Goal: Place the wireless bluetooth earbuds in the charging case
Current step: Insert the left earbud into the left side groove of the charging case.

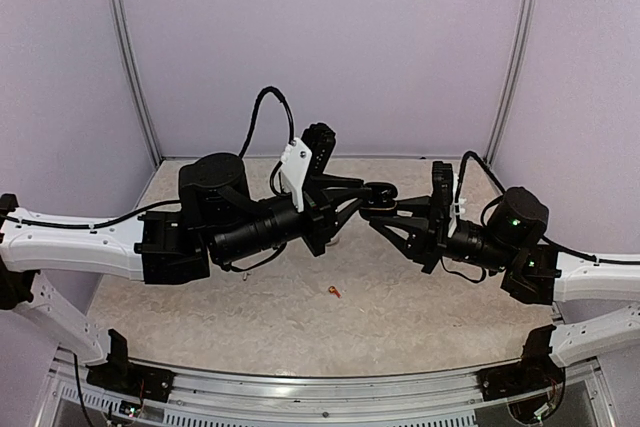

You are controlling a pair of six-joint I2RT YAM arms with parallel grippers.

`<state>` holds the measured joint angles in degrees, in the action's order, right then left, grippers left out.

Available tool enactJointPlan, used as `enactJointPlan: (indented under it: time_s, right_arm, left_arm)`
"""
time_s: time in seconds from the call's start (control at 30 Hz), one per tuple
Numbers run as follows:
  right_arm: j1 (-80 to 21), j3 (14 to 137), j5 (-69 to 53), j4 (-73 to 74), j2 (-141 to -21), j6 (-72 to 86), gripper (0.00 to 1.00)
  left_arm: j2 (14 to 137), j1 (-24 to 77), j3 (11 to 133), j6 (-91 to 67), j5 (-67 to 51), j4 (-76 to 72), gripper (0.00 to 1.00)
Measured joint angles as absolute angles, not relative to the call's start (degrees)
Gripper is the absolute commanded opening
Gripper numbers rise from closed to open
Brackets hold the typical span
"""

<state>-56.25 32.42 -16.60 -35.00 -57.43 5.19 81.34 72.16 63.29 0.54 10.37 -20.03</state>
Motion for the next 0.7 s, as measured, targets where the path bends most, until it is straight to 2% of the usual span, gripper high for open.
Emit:
enactJointPlan:
  time_s: [0.7]
  right_arm:
    - [-56.3, 32.4, -15.8, -33.1, -56.6, 3.7, 0.00]
  left_arm:
    - [81.3, 72.8, 63.0, 0.9, 9.6, -19.3, 0.20]
